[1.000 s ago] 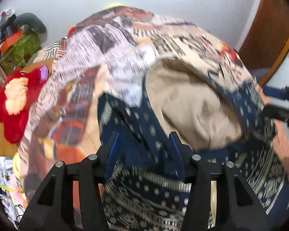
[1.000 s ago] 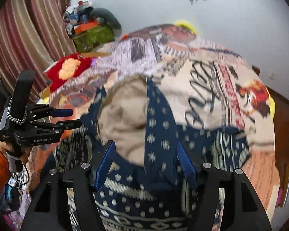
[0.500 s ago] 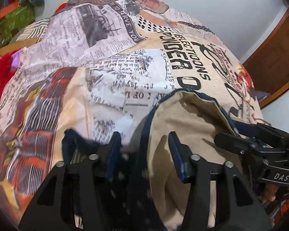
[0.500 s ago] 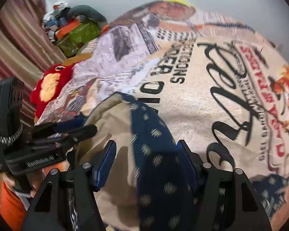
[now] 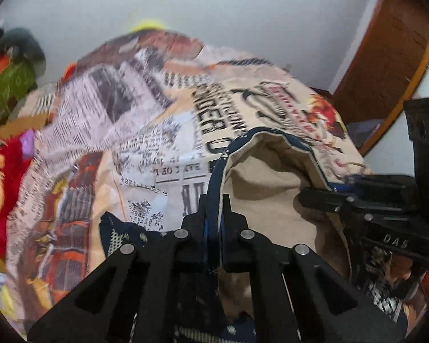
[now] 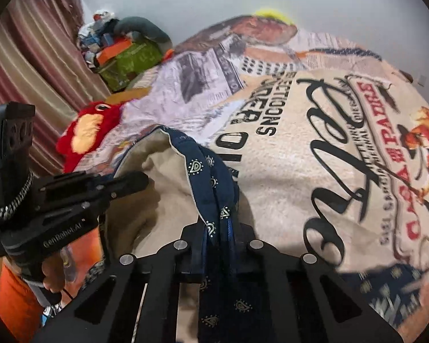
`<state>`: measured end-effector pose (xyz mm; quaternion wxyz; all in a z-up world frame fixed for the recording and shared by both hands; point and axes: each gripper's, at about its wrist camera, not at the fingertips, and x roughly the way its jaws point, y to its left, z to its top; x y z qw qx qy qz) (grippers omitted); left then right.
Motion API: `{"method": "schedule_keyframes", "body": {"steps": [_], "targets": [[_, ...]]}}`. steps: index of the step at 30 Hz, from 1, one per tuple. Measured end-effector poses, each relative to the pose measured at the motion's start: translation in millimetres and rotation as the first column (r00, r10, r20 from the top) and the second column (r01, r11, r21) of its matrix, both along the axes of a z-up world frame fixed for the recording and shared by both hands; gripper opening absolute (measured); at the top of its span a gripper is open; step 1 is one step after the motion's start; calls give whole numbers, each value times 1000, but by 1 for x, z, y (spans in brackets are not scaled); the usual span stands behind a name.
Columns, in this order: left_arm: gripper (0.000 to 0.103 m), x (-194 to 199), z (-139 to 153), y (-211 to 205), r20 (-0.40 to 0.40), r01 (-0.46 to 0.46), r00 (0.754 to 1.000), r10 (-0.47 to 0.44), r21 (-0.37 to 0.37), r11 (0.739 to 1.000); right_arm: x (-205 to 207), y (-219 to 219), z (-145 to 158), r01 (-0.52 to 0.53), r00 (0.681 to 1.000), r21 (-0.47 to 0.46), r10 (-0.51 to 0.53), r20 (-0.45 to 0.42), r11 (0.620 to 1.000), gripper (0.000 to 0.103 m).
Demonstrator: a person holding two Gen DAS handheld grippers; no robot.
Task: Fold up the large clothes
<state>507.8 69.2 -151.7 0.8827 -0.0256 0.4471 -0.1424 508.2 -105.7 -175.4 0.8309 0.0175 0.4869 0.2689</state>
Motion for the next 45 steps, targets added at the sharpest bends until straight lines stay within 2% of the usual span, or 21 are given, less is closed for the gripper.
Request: {"method": "schedule_keyframes", "body": {"steps": [5,11,19,22,24,26,30,34,37,40,41,43,45], "targets": [[6,-51,36,-12,65,37,997,-39,38,999,-53,-14,49,-25,995,11,24,97,1000,9],[6,-111,43,-16,70,61,995,-68,86,994,-124,-25,73,-63,990,0,63,125,998,9],[10,-169,7,-1,-39,58,998,-56,69,996,-204,-21,50,-117,991,-45,120,59,992,9],[16,-189,-11,4,-73,58,996,-52,92,994,-226,-18,36,-134,991,-52,135,17,990,9],[23,-202,-23,6,-94,61,994,-52,100,993,-237,-17,25,-143,990,-58,143,-17,988,10],[27,-212,-33,10,-114,53,993,-41,107,993,-246,-17,15,-148,988,-73,144,-50,986,10],[27,-229,-57,24,-167,18,986,-2,95,995,-259,-21,-1,-137,989,-131,128,-77,982,11],[27,-243,-76,41,-219,-32,974,56,112,993,-268,-32,-3,-108,993,-128,101,-61,986,11],[27,-252,-74,53,-213,-58,974,83,119,991,-270,-39,2,-84,996,-134,77,-55,987,11],[27,-257,-60,62,-178,-86,978,107,119,989,-271,-42,9,-77,996,-132,69,-61,988,12],[27,-258,-52,65,-162,-97,980,115,112,989,-271,-43,12,-75,996,-132,68,-63,988,13],[28,-256,-34,66,-131,-109,984,120,87,990,-273,-45,16,-83,994,-127,73,-78,989,24],[37,-251,-17,61,-93,-107,989,112,55,993,-278,-48,23,-82,995,-107,74,-69,991,57]]}}
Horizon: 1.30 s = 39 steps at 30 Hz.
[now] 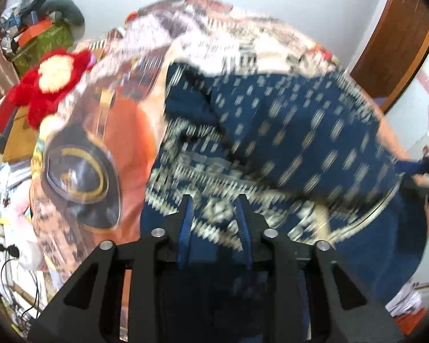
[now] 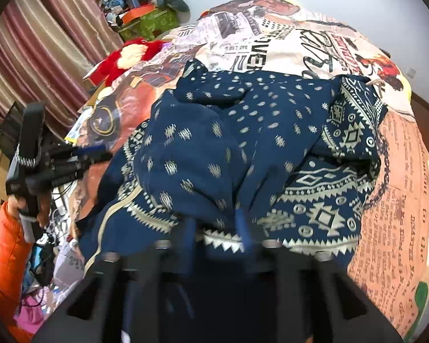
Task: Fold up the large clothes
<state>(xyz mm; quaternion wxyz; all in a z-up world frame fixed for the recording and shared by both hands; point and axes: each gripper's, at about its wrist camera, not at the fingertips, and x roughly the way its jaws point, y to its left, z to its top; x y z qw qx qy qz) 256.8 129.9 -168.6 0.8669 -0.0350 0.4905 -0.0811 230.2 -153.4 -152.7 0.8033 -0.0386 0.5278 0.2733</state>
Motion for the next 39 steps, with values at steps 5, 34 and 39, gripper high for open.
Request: {"method": "schedule_keyframes", "body": {"steps": [5,34,39], "targets": [[54,20,22,-32,68,46,997,-42,-59,997,-11,-8,16,2,998,23,-4,68,1000,69],[62,-81,-97,106,-245,-277,941,235,-156,948,-90,-77,-2,240,969,136,-246,28,961,67],[62,-91,-132,102,-333,-323,916,223,-284,903,-97,-74,-6,239,968,121,-246,51,964,61]]}}
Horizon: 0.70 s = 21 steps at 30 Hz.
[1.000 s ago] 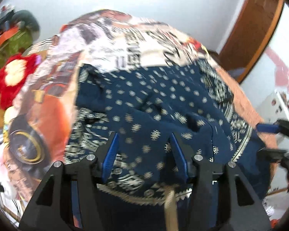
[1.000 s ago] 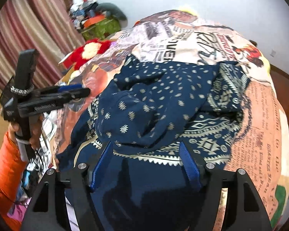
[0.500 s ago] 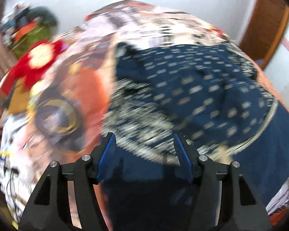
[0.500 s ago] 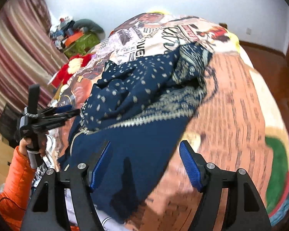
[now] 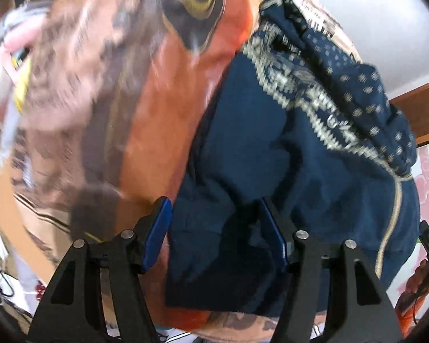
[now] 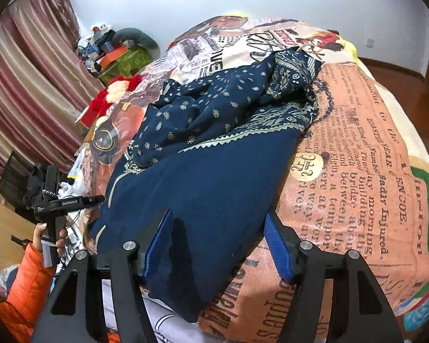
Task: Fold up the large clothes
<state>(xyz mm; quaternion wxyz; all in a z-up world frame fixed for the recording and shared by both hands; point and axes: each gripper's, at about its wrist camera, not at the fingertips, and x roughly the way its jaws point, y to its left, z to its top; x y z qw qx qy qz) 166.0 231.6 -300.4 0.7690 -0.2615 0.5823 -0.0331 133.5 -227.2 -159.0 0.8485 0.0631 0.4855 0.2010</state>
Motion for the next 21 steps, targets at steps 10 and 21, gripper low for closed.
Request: {"method": "schedule_keyframes", "body": {"steps": [10,21], "targets": [[20,3,2,-28,21,52,998,-54,109,993,4,0,-6,35,999,23,-36,16,999,19],[7,45,134,-61,311,117,938,-151,123,985,32,3,28,4,990,21,-7,142,1000,6]]}}
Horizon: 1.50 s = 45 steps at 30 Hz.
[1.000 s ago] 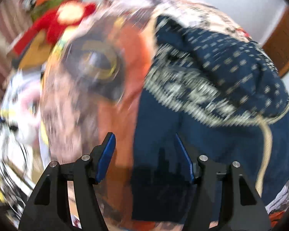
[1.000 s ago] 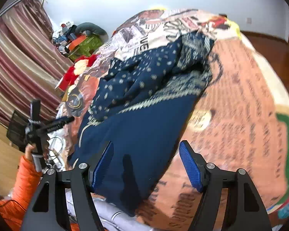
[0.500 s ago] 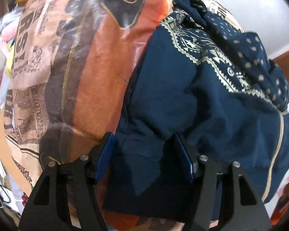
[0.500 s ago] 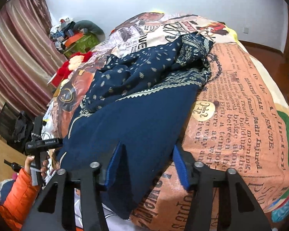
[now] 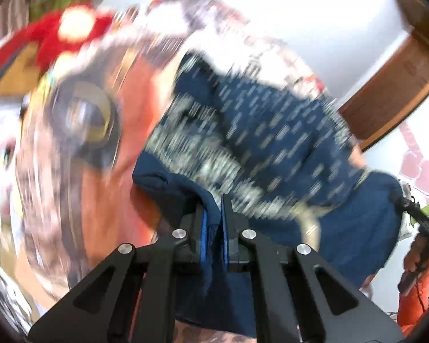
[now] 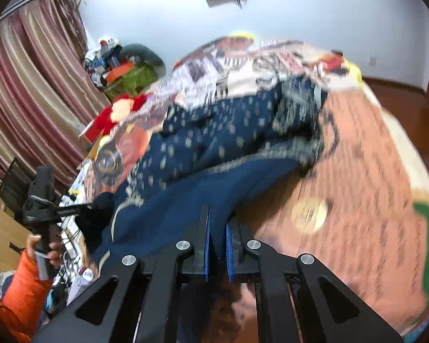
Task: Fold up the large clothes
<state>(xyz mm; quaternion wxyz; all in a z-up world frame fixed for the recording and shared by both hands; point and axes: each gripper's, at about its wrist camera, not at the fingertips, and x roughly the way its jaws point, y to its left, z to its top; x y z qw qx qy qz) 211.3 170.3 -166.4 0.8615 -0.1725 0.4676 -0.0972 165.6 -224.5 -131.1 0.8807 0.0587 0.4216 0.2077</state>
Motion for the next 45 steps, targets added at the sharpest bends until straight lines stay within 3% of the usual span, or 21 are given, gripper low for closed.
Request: {"method": "schedule_keyframes", "body": {"steps": [5,8,10,13,15,18,20,22,29,31,34,36,37,39,41,45], "targets": [[7,36,53,-5,122,10,992,-13,20,1000,37,-4,18,6,999,-26,-5,45,1000,6],[7,59,58,-1,142,-24,990,14,72,997,62,-9,19,29,998,-50,-26,52,998,6],[7,73,47,4,132,-49,990,38,81,995,79,-16,16,55,998,-51,-53,46,997,6],[7,93,9,13,63,-102,993,97,74,992,106,-27,6,101,995,-62,-100,16,993,6],[7,103,-28,19,-21,-127,991,129,93,988,124,-32,-7,119,993,-88,-121,-18,989,6],[7,107,-86,20,-169,-111,978,120,59,992,152,-38,-33,123,986,-126,-136,-101,984,6],[7,102,-109,16,-215,-90,972,93,28,996,167,-41,-53,108,974,-129,-131,-182,986,6],[7,96,-109,9,-185,-70,979,81,67,995,172,-42,-60,98,966,-113,-122,-226,989,6],[8,92,-90,-1,-153,-3,988,31,182,983,157,-39,-36,71,971,-165,-106,-215,984,9],[14,91,-86,-3,-157,4,987,32,227,974,148,-39,-27,72,972,-167,-107,-209,983,10],[32,86,-78,-5,-158,17,987,25,259,966,132,-38,-18,72,972,-175,-108,-207,982,11],[49,81,-70,-2,-142,12,990,24,249,969,123,-39,-13,78,974,-191,-116,-193,978,21],[51,77,-64,0,-128,8,992,24,244,970,118,-40,-10,83,977,-201,-120,-178,976,25],[54,68,-53,5,-96,-5,995,29,244,970,106,-44,-2,97,981,-197,-127,-148,976,51],[58,59,-45,14,-77,-31,996,51,238,971,94,-48,5,105,984,-166,-126,-123,981,62],[59,46,-52,27,-102,-61,992,80,174,983,70,-47,8,87,986,-122,-103,-130,989,62]]}}
